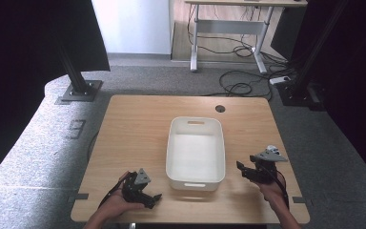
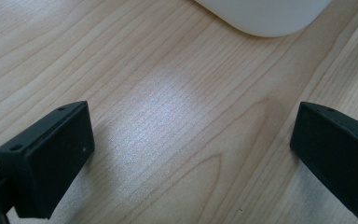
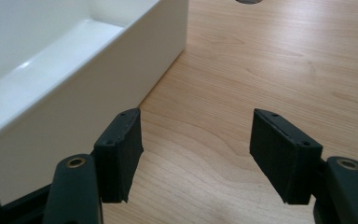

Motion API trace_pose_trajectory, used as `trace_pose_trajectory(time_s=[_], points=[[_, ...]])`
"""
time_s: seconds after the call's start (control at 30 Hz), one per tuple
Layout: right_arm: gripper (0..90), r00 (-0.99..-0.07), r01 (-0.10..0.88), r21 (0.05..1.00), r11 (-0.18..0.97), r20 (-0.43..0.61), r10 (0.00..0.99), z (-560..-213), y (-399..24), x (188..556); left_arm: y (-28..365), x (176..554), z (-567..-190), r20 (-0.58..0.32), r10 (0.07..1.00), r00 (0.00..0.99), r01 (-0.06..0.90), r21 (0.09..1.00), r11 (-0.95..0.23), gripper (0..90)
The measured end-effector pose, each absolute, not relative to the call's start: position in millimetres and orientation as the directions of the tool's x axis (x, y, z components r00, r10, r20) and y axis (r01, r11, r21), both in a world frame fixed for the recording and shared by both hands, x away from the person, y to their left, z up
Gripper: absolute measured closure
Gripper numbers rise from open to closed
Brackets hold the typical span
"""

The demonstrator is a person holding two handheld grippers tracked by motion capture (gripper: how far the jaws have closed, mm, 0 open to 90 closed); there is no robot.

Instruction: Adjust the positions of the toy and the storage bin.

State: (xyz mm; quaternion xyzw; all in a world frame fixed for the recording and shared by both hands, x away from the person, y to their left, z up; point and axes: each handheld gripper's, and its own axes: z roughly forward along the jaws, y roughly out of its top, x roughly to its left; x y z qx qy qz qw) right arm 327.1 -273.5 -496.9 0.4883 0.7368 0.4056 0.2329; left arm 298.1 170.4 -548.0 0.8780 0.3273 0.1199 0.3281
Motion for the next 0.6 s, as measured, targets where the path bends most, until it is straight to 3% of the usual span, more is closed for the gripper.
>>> trace_pose_trajectory(time_s=[0.6], points=[[33.8,-0.377,0.554,0.810,0.191,0.040,0.925,-503,-290,335,170,298,-548,-0.004,0.653,0.758,0.495,0.655,-0.571,0.0]])
